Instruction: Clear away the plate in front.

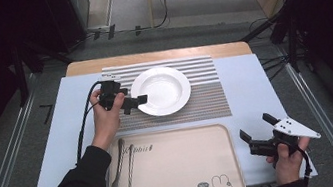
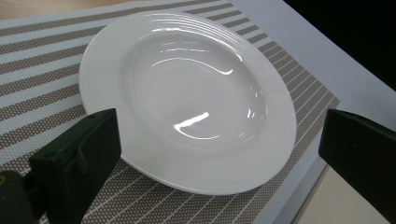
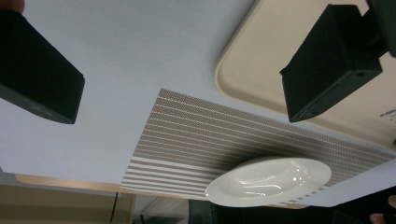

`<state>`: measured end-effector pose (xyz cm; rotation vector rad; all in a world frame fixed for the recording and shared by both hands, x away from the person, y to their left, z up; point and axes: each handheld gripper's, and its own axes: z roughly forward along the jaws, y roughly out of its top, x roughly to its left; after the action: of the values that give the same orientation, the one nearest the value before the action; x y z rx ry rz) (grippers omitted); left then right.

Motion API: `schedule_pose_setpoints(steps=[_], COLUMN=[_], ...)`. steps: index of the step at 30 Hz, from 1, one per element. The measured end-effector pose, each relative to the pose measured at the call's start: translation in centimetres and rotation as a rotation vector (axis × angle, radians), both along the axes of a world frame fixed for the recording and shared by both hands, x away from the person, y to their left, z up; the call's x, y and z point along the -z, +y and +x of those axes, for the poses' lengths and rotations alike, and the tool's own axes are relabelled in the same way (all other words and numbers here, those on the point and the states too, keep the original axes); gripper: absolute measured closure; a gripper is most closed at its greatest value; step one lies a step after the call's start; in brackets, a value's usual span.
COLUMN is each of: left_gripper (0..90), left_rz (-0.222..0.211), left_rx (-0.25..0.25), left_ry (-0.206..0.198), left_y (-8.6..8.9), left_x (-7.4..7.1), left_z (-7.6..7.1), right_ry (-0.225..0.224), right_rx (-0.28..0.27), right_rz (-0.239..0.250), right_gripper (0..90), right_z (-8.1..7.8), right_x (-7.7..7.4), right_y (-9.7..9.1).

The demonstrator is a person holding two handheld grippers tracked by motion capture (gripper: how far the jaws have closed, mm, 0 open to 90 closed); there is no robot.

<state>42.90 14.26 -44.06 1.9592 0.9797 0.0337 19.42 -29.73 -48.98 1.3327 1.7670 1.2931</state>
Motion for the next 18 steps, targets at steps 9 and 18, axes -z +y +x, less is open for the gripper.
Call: schedule_pose_setpoints(steps=[9,18], left_gripper=[0.0,0.0], left_rz=[-0.003,0.025], left_rx=[-0.039,-0.051], left_ry=[0.042,0.052], left_y=[0.3,-0.4], left_x=[1.1,1.5], left_z=[1.5,2.6], right_ry=[0.003,0.003], right_rx=[-0.004,-0.003], right_rz=[0.002,0.001], right_gripper=[0.0,0.0], right_z=[0.0,0.0], right_x=[0.0,0.1], right_y=[0.0,0.0])
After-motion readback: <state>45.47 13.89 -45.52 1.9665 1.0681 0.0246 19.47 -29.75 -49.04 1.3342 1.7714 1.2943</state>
